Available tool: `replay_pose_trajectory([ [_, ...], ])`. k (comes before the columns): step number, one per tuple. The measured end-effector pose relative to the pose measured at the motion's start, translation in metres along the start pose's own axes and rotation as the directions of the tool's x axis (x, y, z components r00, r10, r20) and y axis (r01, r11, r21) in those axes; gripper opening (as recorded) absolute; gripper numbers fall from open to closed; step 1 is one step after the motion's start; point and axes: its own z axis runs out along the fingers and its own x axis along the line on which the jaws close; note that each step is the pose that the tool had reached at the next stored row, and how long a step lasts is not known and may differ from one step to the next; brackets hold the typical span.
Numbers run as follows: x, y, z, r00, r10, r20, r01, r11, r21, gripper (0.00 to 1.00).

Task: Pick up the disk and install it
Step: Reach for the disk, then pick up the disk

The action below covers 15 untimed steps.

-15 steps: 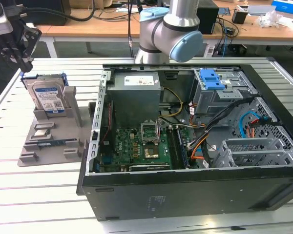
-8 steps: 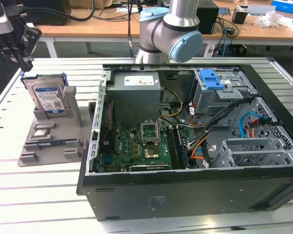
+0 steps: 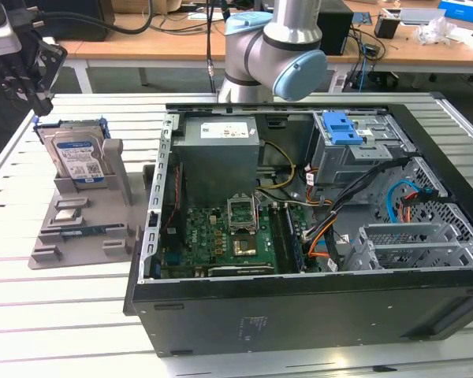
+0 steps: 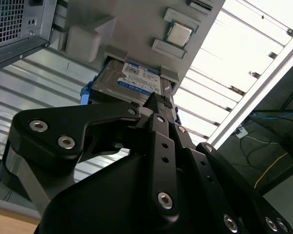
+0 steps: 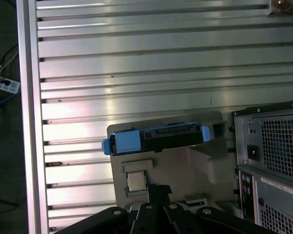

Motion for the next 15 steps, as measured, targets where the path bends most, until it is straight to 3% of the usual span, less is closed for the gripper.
replay_pose_trajectory([
  [4,0.0000,0.0000,0.0000,0.9994,-0.034,-0.0014,0.034,0.9994,-0.0008,0.11],
  [5,0.0000,0.0000,0.0000,0.9968,-0.080,-0.0034,0.080,0.9968,-0.0020,0.11],
  [8,0.0000,0.0000,0.0000,0.9898,-0.142,-0.0059,0.142,0.9899,-0.0037,0.11],
  [15,0.0000,0.0000,0.0000,0.9708,-0.240,-0.0099,0.240,0.9709,-0.0057,0.11],
])
